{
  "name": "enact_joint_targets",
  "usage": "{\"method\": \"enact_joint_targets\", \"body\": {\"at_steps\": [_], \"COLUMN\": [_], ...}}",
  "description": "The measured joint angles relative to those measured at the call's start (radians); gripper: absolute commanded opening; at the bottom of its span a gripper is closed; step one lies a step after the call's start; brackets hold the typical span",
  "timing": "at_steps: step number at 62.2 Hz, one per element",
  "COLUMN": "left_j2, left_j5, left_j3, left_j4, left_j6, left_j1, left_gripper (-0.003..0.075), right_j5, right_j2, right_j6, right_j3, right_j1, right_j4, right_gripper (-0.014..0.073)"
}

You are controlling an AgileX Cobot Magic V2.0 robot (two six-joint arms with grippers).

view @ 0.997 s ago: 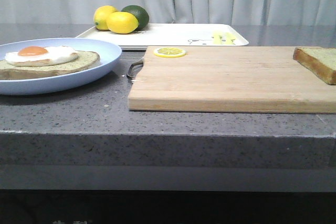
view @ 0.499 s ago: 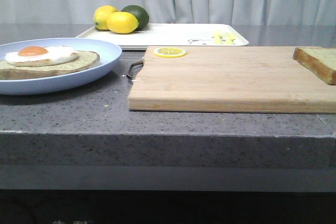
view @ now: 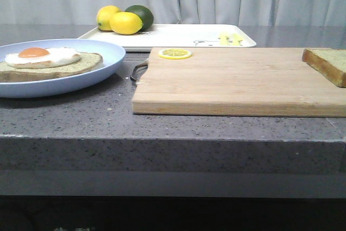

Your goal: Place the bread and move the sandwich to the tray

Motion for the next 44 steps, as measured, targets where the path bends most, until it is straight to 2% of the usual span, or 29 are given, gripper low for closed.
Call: {"method": "enact_joint_targets", "body": {"at_steps": [6,17,22,32,44], "left_j2": [0.000,0.011,0.062,0.288,0.513], "left_j5": [-0.084,-0.136,-0.117,-0.012,0.036], "left_j3": [0.000,-0.039,-0.095,-0.246,-0.338], "left_j4": [0.000,0.000,0.000,0.000,0.000], "left_j6": [0.000,0.000,0.000,0.000,0.000], "left_j1": [0.000,0.000,0.000,-0.004,-0.006], "left_gripper": [-0.0018,-0.0018,-0.0018,-0.0018,-0.0018], "right_j5": [-0.016,0.124,0.200,0.320,0.352], "right_j2": [0.000,0.024,0.095,0.337,0.519], "right_j6": [0.000,0.000,0.000,0.000,0.000], "right_j3": [-0.009,-0.168,-0.245,-0.400,-0.514], "right_j1": [0.000,0.000,0.000,0.000,0.000], "right_j4": [0.000,0.000,0.000,0.000,0.000], "right_gripper": [-0.0118,-0.0110,-0.0110,-0.0110,-0.0110]}}
